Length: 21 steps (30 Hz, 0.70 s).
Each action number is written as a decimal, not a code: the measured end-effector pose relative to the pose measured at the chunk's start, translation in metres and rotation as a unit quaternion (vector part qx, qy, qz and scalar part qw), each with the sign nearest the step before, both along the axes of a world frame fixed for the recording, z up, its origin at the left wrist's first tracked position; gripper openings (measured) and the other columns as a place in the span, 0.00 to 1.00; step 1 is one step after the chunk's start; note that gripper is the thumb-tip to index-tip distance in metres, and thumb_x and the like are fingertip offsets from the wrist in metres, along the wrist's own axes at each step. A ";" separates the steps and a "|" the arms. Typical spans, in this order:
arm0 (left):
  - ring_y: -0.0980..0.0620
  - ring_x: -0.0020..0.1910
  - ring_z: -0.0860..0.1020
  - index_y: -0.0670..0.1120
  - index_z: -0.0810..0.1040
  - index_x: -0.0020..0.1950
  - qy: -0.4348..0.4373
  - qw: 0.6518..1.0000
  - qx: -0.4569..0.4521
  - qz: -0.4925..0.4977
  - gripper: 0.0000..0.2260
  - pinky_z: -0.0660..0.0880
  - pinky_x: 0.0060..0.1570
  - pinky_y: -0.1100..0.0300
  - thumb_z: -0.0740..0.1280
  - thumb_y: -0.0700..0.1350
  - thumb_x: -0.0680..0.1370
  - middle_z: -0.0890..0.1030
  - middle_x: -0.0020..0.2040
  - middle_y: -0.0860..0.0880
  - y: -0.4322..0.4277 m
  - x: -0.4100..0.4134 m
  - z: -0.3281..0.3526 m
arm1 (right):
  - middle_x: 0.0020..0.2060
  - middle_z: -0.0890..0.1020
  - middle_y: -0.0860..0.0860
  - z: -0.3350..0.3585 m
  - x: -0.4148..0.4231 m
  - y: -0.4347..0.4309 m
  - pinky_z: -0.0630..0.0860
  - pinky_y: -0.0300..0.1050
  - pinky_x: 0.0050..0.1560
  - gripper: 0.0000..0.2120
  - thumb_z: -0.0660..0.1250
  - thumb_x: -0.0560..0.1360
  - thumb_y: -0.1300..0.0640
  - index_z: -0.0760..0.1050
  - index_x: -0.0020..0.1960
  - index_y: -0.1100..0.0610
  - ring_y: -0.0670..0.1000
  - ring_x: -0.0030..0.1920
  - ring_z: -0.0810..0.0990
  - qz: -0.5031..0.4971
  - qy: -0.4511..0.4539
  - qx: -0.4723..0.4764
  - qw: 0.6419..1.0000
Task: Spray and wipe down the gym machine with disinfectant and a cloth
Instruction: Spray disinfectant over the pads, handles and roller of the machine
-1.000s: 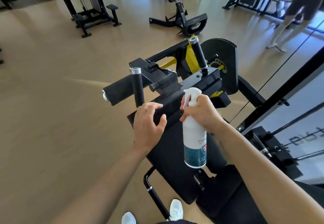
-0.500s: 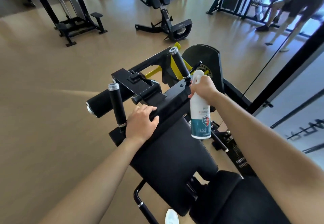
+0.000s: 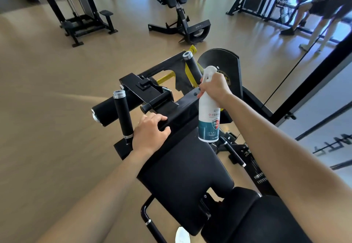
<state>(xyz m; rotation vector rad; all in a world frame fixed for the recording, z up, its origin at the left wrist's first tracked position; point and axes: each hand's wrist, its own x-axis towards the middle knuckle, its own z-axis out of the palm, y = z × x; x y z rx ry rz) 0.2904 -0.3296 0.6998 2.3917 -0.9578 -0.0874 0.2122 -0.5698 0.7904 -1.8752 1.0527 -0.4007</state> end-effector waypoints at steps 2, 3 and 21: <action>0.51 0.61 0.75 0.55 0.82 0.61 0.000 1.000 0.001 -0.001 0.13 0.77 0.55 0.53 0.72 0.53 0.77 0.79 0.56 0.58 0.000 0.000 0.000 | 0.40 0.84 0.59 0.002 0.001 -0.001 0.86 0.54 0.38 0.06 0.68 0.71 0.66 0.75 0.47 0.60 0.59 0.36 0.87 -0.013 0.006 -0.010 1.000; 0.51 0.61 0.74 0.55 0.82 0.61 0.000 1.000 0.000 -0.001 0.13 0.77 0.54 0.53 0.72 0.53 0.77 0.80 0.56 0.57 0.000 0.000 0.000 | 0.40 0.83 0.57 0.004 -0.001 0.000 0.85 0.51 0.37 0.07 0.69 0.72 0.65 0.73 0.48 0.59 0.57 0.36 0.86 -0.018 0.012 -0.017 1.000; 0.52 0.58 0.80 0.46 0.85 0.58 -0.015 0.972 -0.209 -0.106 0.11 0.76 0.62 0.56 0.72 0.40 0.76 0.84 0.56 0.52 0.046 -0.019 -0.001 | 0.47 0.80 0.57 -0.055 -0.075 0.104 0.85 0.63 0.41 0.12 0.65 0.68 0.74 0.74 0.45 0.60 0.56 0.34 0.87 0.009 -0.045 0.050 0.998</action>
